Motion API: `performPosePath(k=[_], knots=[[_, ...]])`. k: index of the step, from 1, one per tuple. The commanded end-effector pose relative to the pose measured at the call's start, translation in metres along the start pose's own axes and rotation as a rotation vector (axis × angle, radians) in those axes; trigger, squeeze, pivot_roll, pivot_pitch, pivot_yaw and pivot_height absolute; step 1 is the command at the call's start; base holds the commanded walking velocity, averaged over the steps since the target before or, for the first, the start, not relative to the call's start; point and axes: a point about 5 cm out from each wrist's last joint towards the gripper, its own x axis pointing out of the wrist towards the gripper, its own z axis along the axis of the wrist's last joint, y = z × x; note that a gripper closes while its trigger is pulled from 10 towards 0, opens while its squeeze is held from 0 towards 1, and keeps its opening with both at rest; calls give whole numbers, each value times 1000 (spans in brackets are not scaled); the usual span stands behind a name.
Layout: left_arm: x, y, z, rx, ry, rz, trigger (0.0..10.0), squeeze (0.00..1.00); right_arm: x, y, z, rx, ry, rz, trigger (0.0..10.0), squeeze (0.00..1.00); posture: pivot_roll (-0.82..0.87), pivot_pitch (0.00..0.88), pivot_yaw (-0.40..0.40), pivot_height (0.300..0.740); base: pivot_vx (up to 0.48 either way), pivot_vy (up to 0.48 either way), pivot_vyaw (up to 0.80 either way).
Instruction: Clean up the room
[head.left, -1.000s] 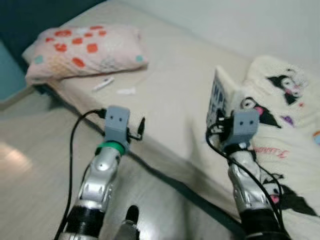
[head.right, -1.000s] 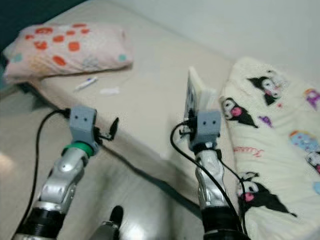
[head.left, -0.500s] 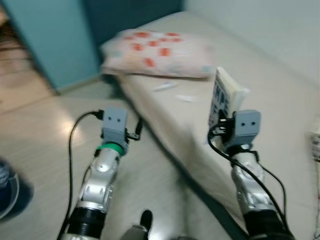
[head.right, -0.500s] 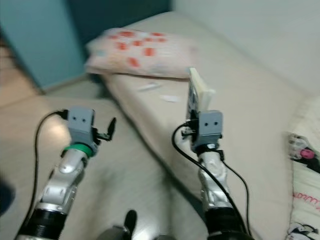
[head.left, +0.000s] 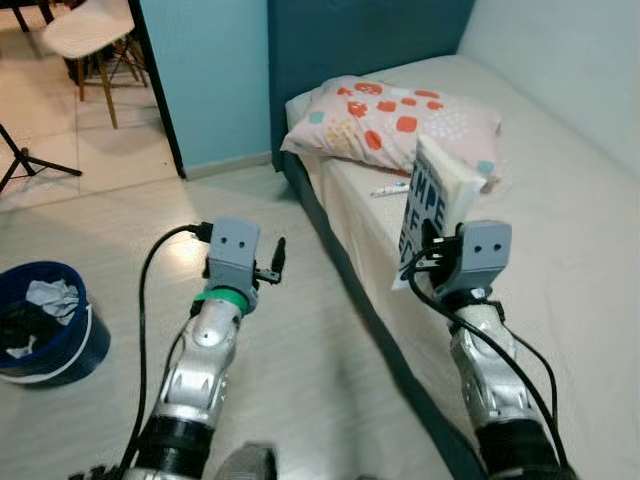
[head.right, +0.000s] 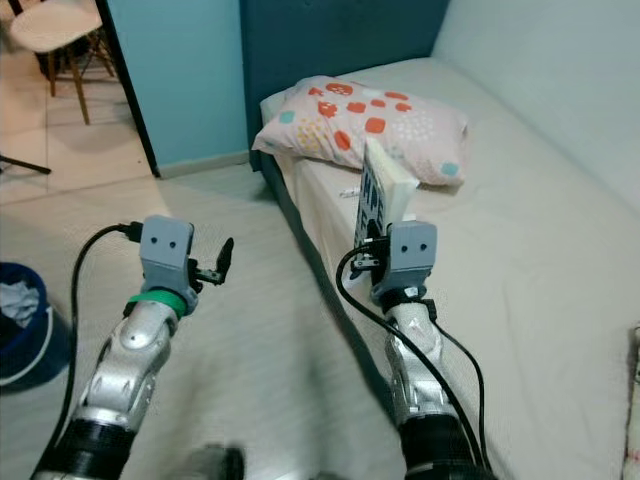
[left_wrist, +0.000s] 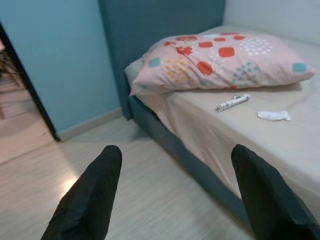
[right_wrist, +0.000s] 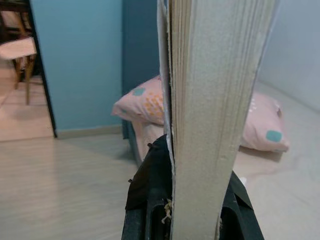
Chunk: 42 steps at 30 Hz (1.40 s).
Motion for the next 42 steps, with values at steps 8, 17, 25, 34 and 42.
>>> performPosePath(k=[8,17,25,34,42], knots=[[-3,3,-9,22,31,10,10000,0,-3,-2,0,14,-11,-4,10000,0,28,72,-22,740,480,0,0],[-4,2,-11,59,25,4,10000,0,-5,-1,-4,27,9,1,10000,0,27,75,-24,740,480,0,0],[-5,3,-10,131,-3,7,10000,0,-5,-4,-6,138,23,-33,10000,0,28,75,-21,740,480,0,0],[-6,0,-7,333,-87,-76,10000,0,-18,-33,-28,460,101,-289,10000,0,22,76,-2,740,480,0,0],[-2,-3,-5,382,-127,-106,10000,0,-22,-46,-26,411,77,-301,10000,0,12,73,5,740,480,0,0]])
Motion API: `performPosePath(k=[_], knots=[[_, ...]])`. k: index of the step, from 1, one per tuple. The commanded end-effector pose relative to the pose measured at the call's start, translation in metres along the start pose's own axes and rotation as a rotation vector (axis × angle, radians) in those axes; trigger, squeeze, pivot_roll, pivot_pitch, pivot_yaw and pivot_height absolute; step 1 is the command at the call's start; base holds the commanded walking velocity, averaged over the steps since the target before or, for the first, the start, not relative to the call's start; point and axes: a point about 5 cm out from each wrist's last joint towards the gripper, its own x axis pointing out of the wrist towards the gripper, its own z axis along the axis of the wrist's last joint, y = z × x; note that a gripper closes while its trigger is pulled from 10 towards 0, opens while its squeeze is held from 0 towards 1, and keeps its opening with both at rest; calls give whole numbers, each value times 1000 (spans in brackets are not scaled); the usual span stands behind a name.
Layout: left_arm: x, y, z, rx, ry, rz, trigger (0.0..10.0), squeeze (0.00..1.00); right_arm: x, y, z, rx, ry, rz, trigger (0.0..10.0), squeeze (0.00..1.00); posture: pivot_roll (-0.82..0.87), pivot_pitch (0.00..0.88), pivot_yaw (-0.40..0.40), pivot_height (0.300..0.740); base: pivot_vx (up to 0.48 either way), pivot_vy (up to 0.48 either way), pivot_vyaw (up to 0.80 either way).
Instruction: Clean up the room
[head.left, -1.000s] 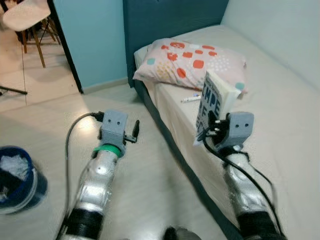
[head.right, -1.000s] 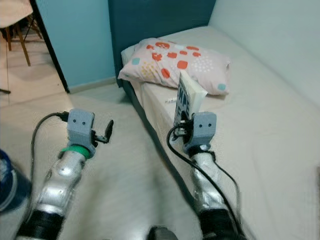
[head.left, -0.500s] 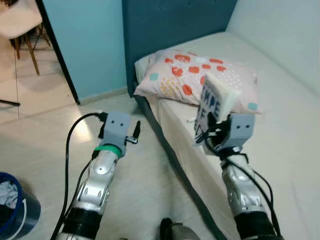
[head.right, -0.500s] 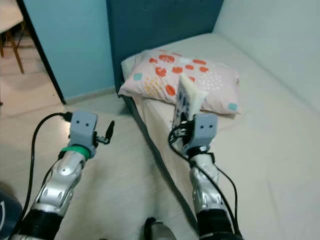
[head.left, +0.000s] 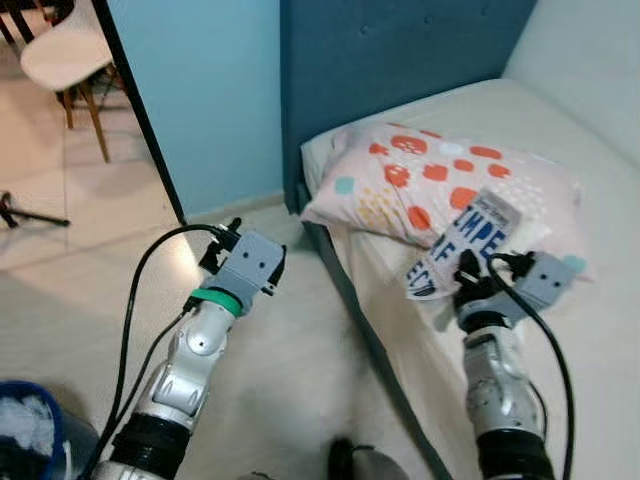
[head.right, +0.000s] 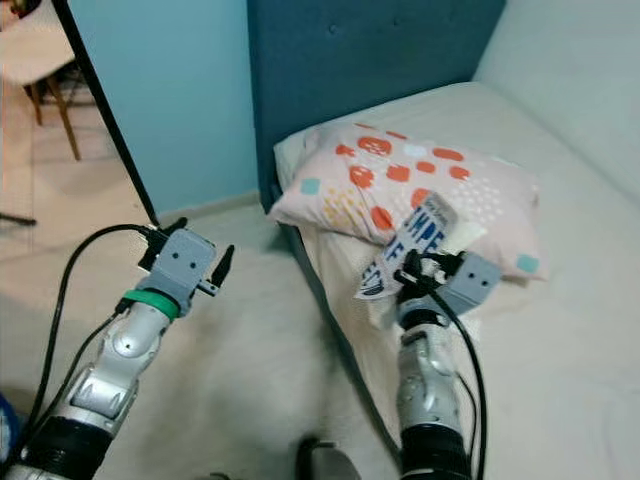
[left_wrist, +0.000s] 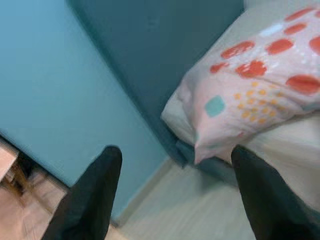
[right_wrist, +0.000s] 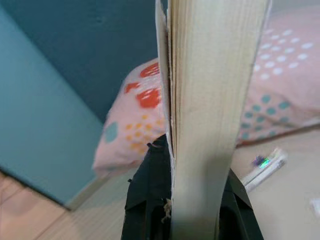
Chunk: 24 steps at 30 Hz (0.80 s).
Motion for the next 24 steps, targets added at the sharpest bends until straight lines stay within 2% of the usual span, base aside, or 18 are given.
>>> performPosePath(k=[1,4,6,15,22,24], knots=[[-4,-3,-7,27,13,-15,10000,0,1,7,4,-22,-31,44,10000,0,12,73,5,740,480,0,0],[-4,-4,-7,63,-8,-30,10000,0,-1,24,2,-192,-34,182,10000,0,8,74,2,740,480,0,0],[-4,-4,-7,73,-15,-33,10000,0,-3,30,0,-240,-35,224,10000,0,8,74,0,740,480,0,0],[-1,-4,-3,66,-45,-23,10000,0,1,35,14,-273,-118,223,10000,0,7,73,2,740,480,0,0],[-1,-6,-4,68,-52,-27,10000,0,3,32,16,-262,-125,204,10000,0,7,70,1,740,480,0,0],[-1,-6,-4,68,-53,-28,10000,0,3,31,16,-262,-121,200,10000,0,7,70,1,740,480,0,-763]])
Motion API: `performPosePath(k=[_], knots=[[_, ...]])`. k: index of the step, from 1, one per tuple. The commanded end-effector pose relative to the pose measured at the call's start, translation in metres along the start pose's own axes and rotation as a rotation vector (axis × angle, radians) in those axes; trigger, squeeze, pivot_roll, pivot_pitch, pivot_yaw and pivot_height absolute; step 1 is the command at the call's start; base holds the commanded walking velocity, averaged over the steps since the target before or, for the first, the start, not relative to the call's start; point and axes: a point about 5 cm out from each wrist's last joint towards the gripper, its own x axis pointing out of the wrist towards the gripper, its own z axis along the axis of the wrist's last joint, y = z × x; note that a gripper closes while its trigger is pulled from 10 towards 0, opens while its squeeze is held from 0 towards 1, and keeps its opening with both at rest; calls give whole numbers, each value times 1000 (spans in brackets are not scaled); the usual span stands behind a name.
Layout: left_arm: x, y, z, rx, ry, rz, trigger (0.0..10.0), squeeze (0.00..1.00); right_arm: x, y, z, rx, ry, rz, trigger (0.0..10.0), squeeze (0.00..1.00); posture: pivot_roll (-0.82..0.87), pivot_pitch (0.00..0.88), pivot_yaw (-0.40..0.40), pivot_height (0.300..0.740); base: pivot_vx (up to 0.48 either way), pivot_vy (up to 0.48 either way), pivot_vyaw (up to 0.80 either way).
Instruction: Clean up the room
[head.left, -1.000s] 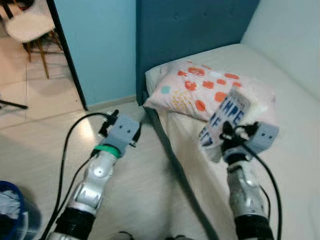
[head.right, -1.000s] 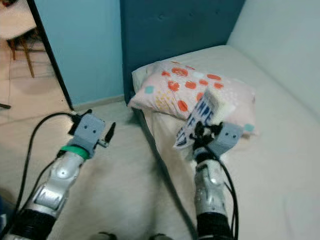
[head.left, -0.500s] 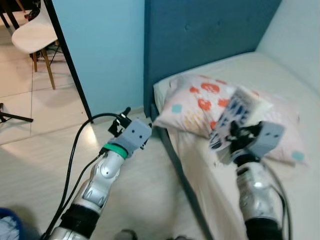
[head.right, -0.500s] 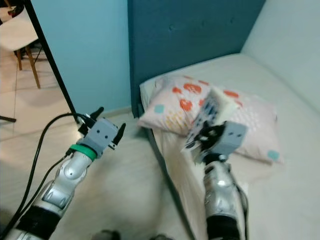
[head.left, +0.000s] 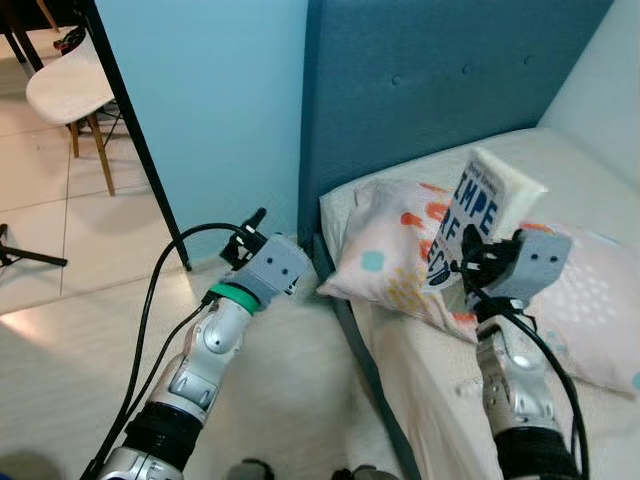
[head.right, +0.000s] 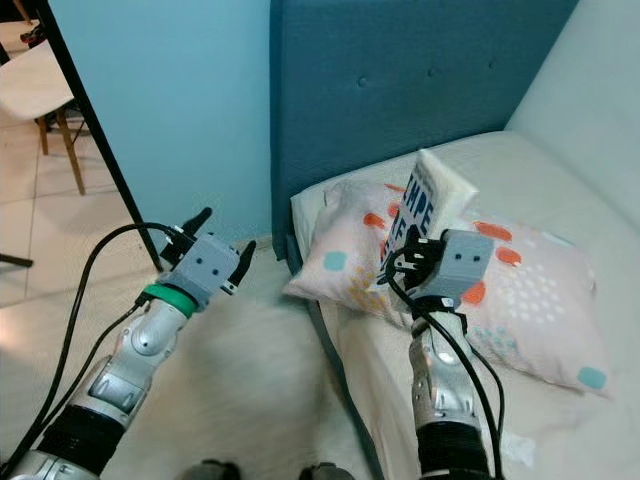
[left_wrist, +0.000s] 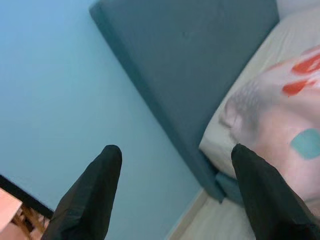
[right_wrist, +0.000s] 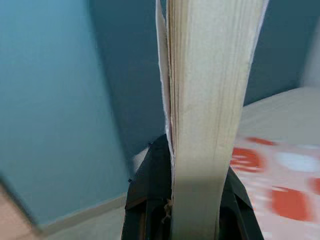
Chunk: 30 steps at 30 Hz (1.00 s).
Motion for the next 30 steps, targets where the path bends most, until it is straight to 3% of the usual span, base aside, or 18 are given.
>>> performPosePath(k=[1,14,19,24,30], knots=[[-2,-7,-2,4,3,-20,10000,0,-2,-11,-1,7,4,-48,10000,0,6,68,0,740,480,0,-769],[-3,-8,-4,3,3,-20,10000,0,0,-13,-1,3,8,-56,10000,0,8,62,-3,740,480,0,-765],[-3,-9,-4,-17,3,-10,10000,0,0,-11,-2,-9,15,-41,10000,0,8,64,-5,740,438,0,0],[-5,-11,-2,-61,-9,-23,10000,0,-1,-12,-4,-12,20,-38,10000,0,9,67,-5,740,0,0,0],[-7,-15,-2,-52,-18,-43,10000,0,-5,-17,-4,-27,15,-55,10000,0,8,70,-5,740,0,0,0]])
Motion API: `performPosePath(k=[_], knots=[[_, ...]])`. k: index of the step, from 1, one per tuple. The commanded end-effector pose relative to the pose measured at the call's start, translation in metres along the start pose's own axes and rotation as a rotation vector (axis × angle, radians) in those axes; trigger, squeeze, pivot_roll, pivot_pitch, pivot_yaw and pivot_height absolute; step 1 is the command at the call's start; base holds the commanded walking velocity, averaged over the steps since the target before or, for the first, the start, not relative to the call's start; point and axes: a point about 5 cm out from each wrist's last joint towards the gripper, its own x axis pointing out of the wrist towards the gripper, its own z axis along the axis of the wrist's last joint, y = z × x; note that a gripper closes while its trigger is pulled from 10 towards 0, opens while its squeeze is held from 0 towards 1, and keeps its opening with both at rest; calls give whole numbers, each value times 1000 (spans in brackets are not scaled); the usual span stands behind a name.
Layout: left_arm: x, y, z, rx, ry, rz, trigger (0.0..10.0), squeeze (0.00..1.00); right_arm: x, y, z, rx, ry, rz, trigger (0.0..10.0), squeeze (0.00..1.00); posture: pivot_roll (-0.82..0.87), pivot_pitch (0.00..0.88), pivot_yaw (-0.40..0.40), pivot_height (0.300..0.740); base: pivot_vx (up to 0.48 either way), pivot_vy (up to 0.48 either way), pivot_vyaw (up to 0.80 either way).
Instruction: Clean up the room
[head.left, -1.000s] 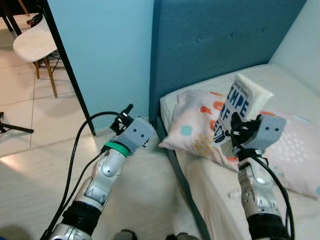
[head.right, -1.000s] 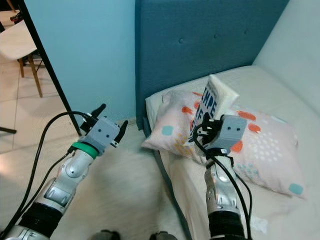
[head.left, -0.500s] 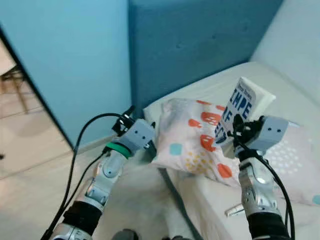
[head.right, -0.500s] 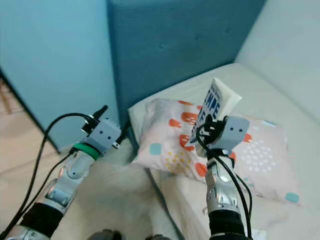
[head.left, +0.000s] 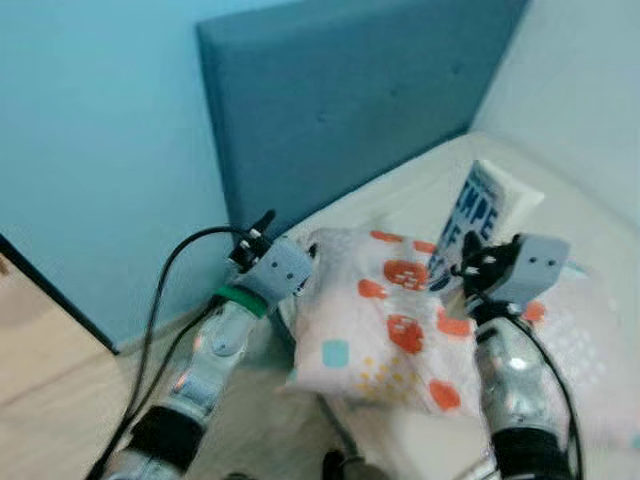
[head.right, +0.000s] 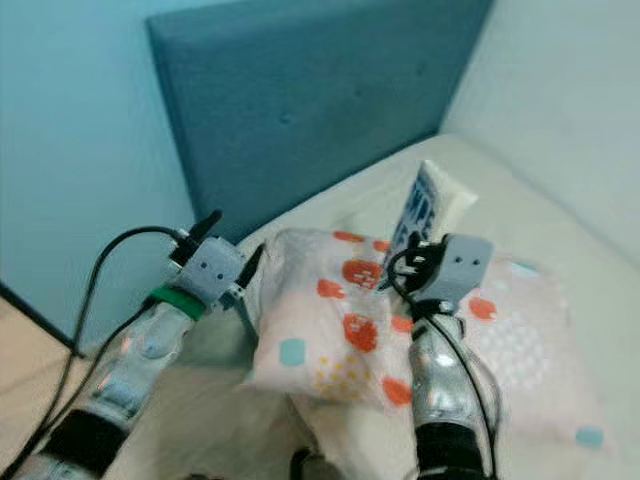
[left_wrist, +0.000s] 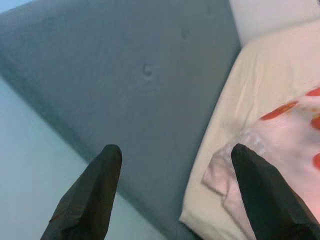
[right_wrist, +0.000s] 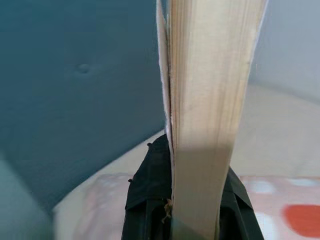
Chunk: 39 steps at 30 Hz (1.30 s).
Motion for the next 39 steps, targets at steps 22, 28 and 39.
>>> performPosePath(k=[22,28,39], knots=[[-13,-6,-16,1,56,-43,10000,0,-39,-137,7,-677,153,-548,10000,0,-2,104,4,740,0,0,0],[-17,-5,-19,7,68,-50,10000,0,-76,-186,5,-615,252,-832,10000,0,-6,118,19,740,0,0,0],[-22,0,-24,24,89,-57,10000,0,-126,-211,-34,-437,513,-1049,10000,0,-1,139,29,740,0,0,0]])
